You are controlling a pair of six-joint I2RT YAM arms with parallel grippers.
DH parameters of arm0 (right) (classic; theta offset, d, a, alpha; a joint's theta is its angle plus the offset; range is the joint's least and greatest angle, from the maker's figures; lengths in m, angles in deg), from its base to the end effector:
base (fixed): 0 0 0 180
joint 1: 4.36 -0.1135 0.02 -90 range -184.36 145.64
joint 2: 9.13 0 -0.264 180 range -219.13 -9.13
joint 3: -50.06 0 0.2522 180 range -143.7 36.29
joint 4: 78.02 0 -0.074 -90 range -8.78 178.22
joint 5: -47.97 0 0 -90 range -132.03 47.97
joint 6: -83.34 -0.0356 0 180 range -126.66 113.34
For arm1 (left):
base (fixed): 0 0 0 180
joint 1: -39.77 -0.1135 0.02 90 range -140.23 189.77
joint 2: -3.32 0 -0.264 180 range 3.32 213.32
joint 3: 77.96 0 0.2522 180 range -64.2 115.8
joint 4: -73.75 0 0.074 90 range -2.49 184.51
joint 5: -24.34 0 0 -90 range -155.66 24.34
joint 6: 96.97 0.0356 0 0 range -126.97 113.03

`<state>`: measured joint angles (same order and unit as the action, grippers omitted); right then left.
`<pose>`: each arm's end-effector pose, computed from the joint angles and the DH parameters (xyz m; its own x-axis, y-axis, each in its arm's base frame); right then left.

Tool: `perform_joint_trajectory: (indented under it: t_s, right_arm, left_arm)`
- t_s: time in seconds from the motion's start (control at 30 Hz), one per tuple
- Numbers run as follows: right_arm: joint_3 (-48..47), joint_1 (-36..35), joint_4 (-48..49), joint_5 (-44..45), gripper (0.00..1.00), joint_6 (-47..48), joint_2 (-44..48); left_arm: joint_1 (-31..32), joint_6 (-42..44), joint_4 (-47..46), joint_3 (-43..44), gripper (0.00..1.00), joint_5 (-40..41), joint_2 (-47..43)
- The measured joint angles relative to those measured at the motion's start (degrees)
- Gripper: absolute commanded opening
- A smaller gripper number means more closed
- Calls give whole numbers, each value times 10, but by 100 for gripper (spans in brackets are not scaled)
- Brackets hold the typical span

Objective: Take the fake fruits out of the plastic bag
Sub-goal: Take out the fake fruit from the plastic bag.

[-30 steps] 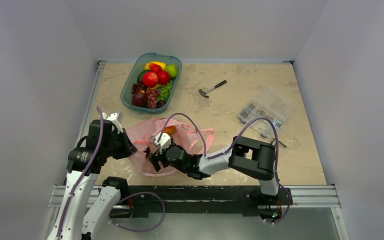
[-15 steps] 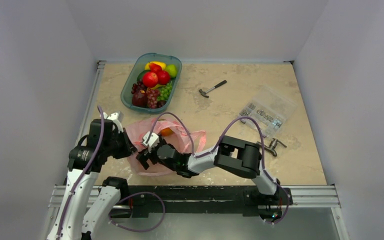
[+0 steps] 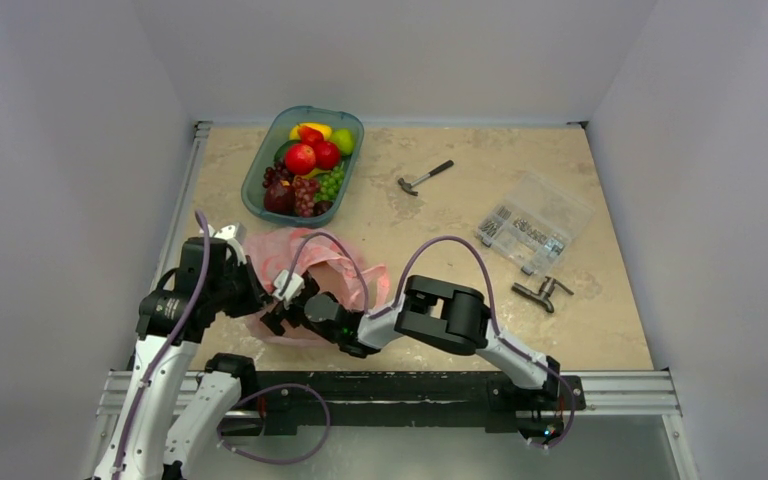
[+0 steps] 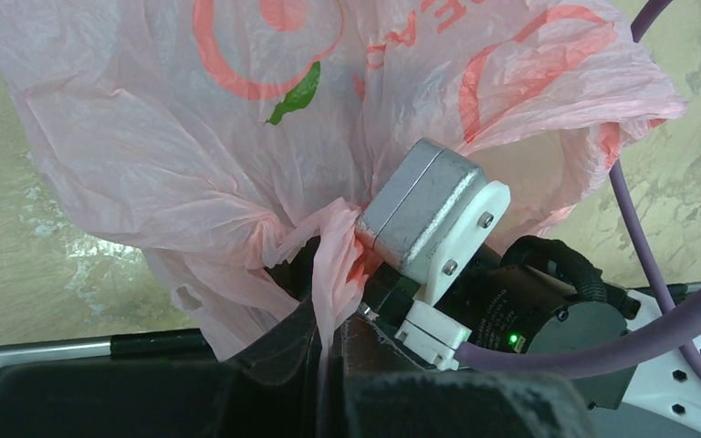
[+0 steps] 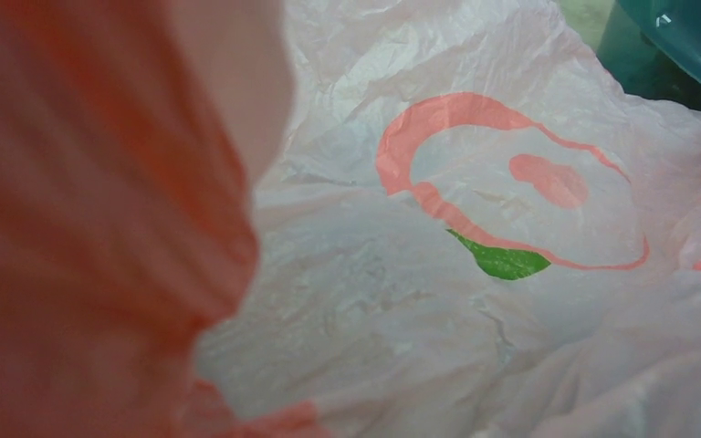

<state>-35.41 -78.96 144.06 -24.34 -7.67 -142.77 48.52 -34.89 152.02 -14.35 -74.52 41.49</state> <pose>0.1373 0.4577 0.1052 -0.0429 -0.0927 -0.9948 -0.8376 0.5460 -0.0147 0.1041 -0.0216 0.2980 -0.8093 -0.3435 -0.4764 -0.1547 0.9071 -0.3913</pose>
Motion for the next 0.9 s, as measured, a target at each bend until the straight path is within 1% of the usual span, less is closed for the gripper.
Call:
perform_joint_trajectory:
  t_s: [0.17, 0.3, 0.43, 0.5, 0.6, 0.73, 0.9]
  right_arm:
    - [8, 0, 38, 10, 96, 7, -1]
    - [63, 0, 78, 16, 96, 4, 20]
    - [119, 3, 126, 30, 96, -16, 63]
    - [125, 7, 138, 33, 96, -19, 75]
    - [128, 8, 144, 33, 96, -20, 77]
    - [141, 7, 144, 28, 96, -21, 77]
    - [151, 7, 138, 24, 95, -23, 77]
  left_arm:
    - [0, 3, -3, 0, 0, -24, -2]
    - [0, 4, -6, 8, 0, -91, 4]
    - [0, -28, -28, 56, 0, -167, 24]
    - [3, -46, -50, 94, 0, -206, 35]
    - [7, -58, -83, 128, 0, -236, 38]
    - [8, -53, -77, 102, 0, -230, 15]
    - [8, -24, -22, 37, 0, -175, 22]
